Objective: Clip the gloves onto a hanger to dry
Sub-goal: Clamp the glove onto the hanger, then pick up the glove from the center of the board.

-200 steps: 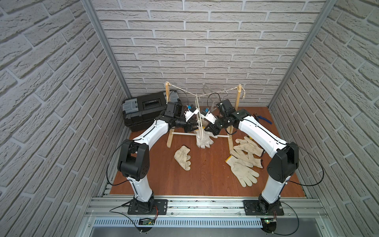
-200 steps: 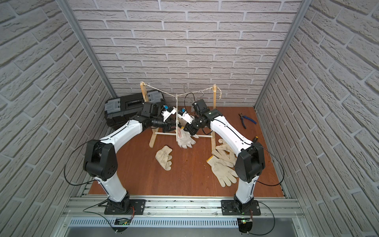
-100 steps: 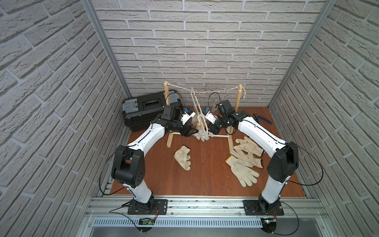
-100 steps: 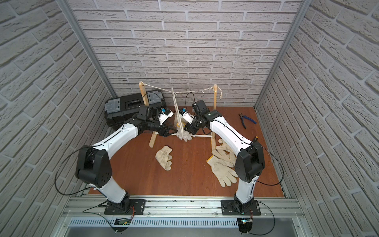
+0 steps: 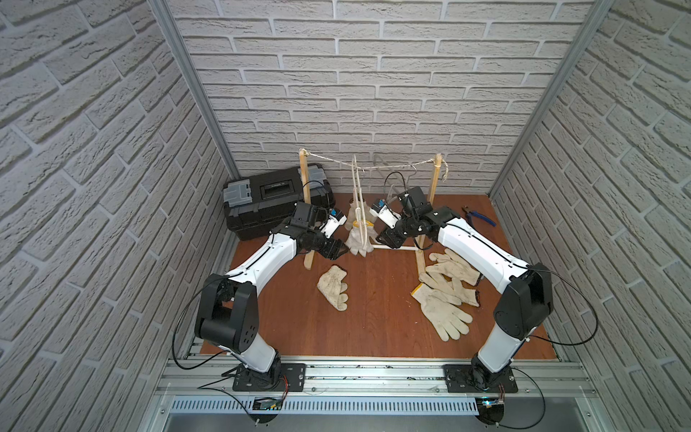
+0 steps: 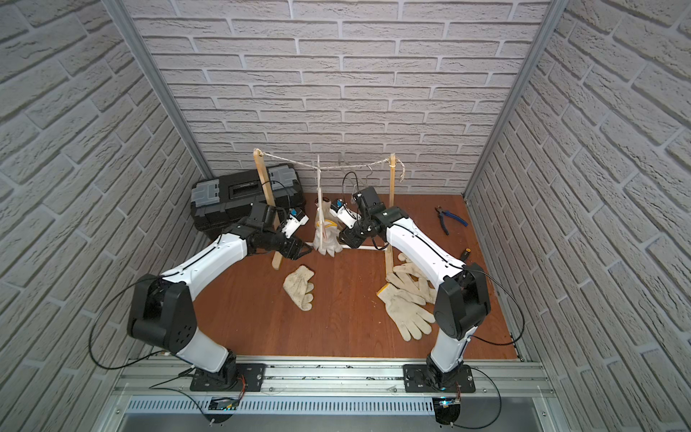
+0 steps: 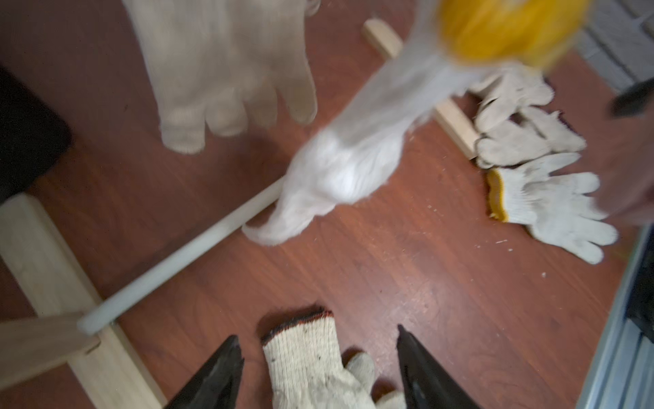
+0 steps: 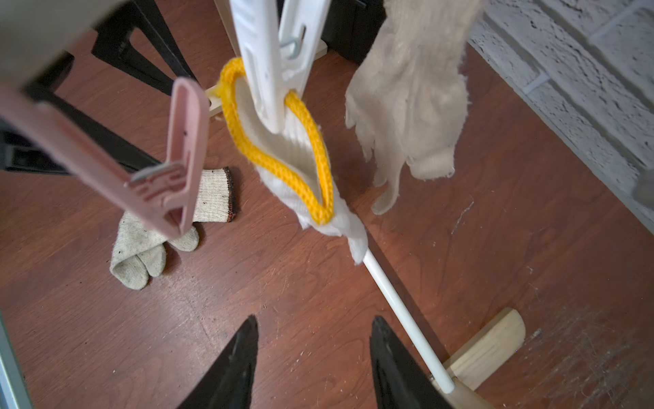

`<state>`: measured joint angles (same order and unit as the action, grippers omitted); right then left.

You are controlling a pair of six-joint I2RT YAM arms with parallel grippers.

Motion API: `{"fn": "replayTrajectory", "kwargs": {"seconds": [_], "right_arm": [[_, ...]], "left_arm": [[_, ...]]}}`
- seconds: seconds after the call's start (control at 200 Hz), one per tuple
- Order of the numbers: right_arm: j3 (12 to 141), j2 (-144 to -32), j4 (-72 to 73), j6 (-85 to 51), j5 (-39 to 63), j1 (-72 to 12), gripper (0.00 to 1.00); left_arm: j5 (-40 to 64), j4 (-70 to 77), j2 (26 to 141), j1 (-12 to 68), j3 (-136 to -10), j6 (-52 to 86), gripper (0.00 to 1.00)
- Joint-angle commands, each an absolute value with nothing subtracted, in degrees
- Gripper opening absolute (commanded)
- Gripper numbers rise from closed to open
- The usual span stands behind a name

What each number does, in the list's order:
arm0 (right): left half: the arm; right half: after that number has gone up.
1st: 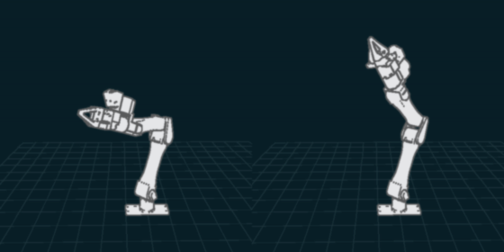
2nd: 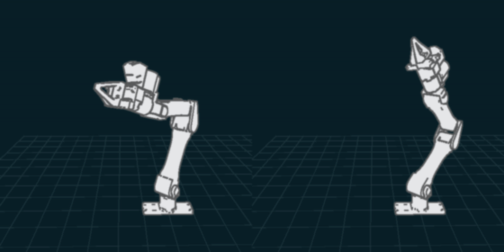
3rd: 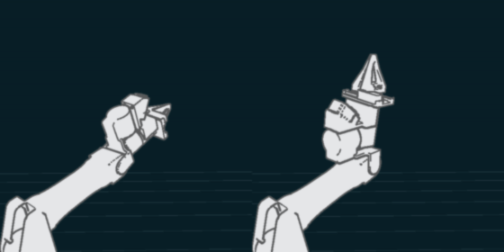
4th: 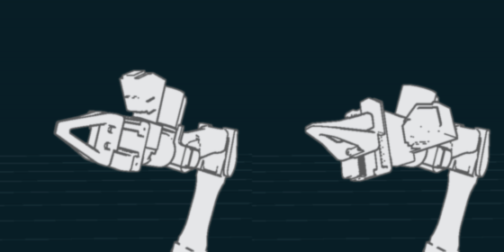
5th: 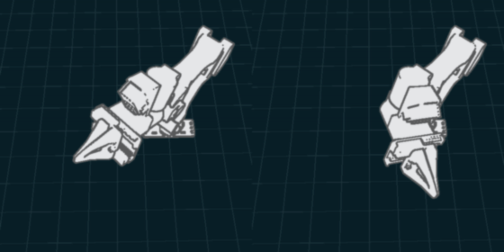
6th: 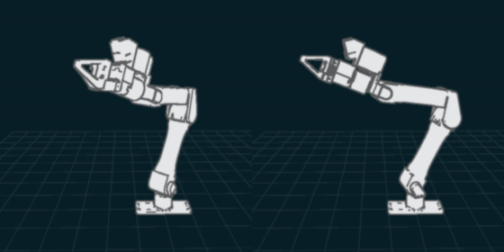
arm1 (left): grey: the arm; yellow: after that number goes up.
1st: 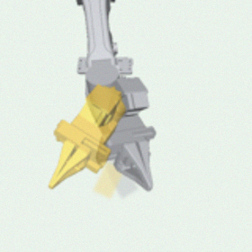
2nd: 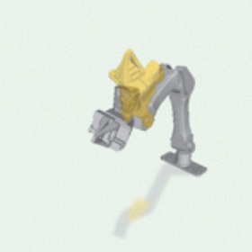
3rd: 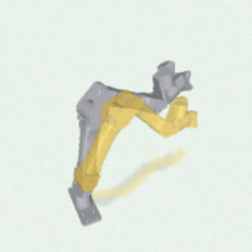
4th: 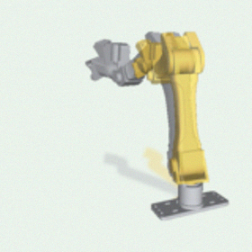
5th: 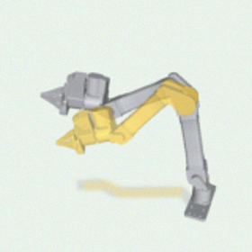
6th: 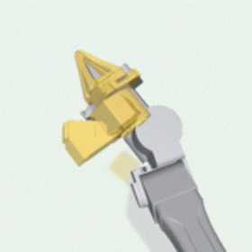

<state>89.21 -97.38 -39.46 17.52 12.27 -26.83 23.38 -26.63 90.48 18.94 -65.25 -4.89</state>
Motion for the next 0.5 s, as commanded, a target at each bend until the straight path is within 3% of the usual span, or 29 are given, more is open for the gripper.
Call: {"fn": "replayTrajectory", "kwargs": {"seconds": [0.0, 0.11, 0.495], "right_arm": [[87.0, -91.6, -36.3, 16.4, 10.4, -26.8, 0.54], [83.6, -87.7, -35.7, 15.3, 9.0, -26.8, 0.55], [73.2, -78.4, -35.5, 14.1, 5.0, -26.2, 0.56]], "left_arm": [[14.1, -26.6, 90.1, 20.2, -62.4, 0.7, 0.69], [10.0, -24.7, 91.2, 21.3, -59.8, 4.1, 0.67], [10.6, -20.8, 99.9, 23.4, -58.6, 6.5, 0.58]]}}
